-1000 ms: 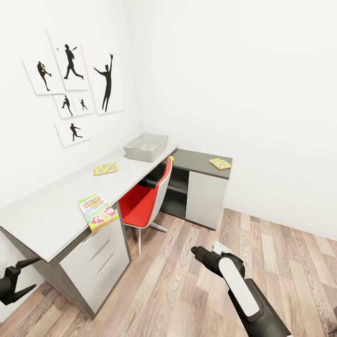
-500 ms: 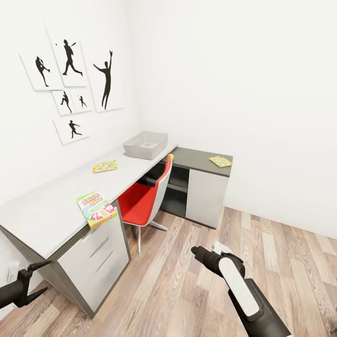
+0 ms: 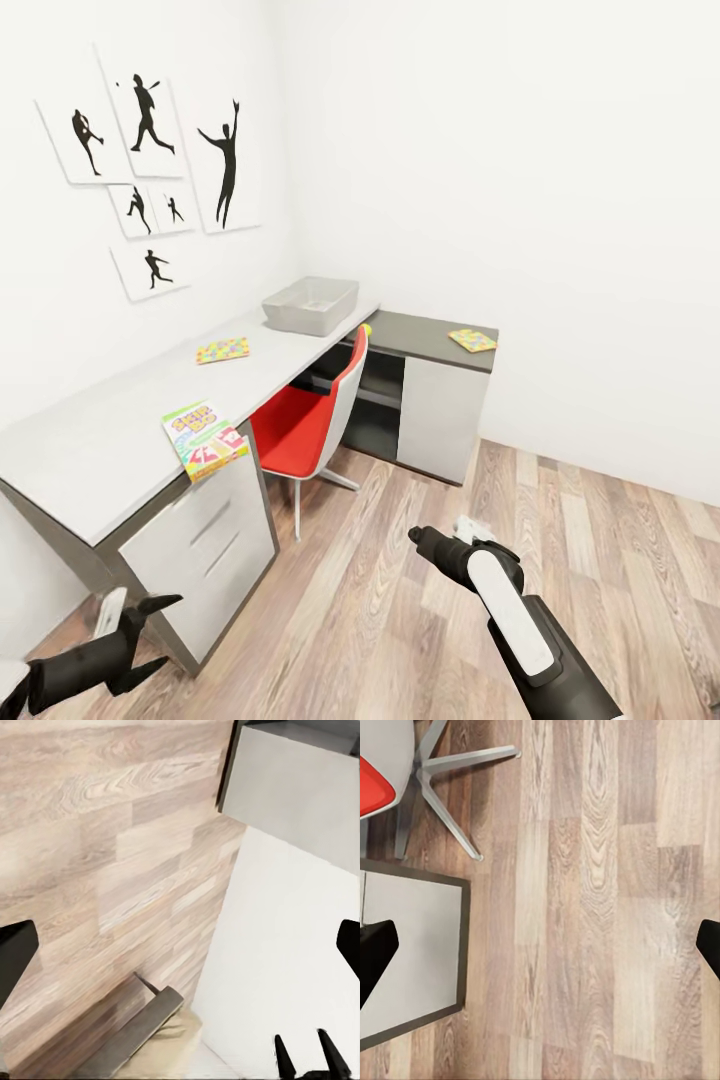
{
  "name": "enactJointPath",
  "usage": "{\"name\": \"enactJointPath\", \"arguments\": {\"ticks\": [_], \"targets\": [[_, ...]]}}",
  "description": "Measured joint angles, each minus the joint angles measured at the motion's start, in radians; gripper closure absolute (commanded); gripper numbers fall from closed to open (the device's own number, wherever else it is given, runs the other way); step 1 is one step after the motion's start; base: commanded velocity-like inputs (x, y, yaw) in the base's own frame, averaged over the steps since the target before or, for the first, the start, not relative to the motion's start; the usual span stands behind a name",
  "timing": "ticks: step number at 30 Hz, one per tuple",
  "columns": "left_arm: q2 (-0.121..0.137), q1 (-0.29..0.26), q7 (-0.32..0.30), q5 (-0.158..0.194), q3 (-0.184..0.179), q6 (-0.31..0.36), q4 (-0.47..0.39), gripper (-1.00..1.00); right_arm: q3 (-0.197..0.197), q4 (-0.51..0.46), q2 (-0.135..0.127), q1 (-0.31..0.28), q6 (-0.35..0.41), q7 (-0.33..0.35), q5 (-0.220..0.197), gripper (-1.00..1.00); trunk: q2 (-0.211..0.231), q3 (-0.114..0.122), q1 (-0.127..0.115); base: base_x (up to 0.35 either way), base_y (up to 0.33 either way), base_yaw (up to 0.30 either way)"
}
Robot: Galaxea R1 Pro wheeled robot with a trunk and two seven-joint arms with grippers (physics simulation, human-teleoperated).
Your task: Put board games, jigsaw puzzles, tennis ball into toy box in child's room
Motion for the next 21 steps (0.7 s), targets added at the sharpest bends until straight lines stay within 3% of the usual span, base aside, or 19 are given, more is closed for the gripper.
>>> {"name": "enactJointPath", "arguments": {"ticks": [2, 4, 6, 9, 18, 21], "targets": [[-0.037, 0.001, 0.0, -0.01, -0.02, 0.0, -0.008, -1.0, 0.0, 0.001, 0.0, 0.0, 0.0, 0.0, 0.0, -1.0, -0.014, -0.006, 0.008, 0.0, 0.0, 0.0], [-0.053, 0.002, 0.001, -0.013, -0.052, -0.001, -0.017, -1.0, 0.0, 0.001, 0.0, 0.0, 0.0, 0.0, 0.0, -1.0, -0.028, -0.013, 0.015, 0.0, 0.0, 0.0], [-0.062, 0.002, 0.0, -0.016, -0.093, -0.004, -0.038, -1.0, 0.0, 0.002, 0.0, -0.001, 0.0, 0.0, 0.0, -1.0, -0.042, -0.019, 0.023, 0.0, 0.0, 0.0], [-0.068, 0.002, 0.0, -0.015, -0.117, -0.004, -0.086, -1.0, 0.0, 0.003, -0.001, 0.0, 0.0, 0.0, 0.0, -1.0, -0.063, -0.028, 0.034, 0.0, 0.0, 0.0], [-0.072, 0.002, -0.002, -0.01, -0.124, -0.005, -0.301, -1.0, 0.0, 0.008, -0.005, 0.0, 0.0, 0.0, 0.0, -1.0, -0.07, -0.031, 0.038, 0.0, 0.0, 0.0], [-0.077, 0.002, -0.003, -0.009, -0.124, -0.01, -0.335, -1.0, -0.001, 0.008, -0.007, -0.001, -0.001, 0.0, 0.0, -1.0, -0.07, -0.031, 0.038, 0.0, 0.0, 0.0]]}}
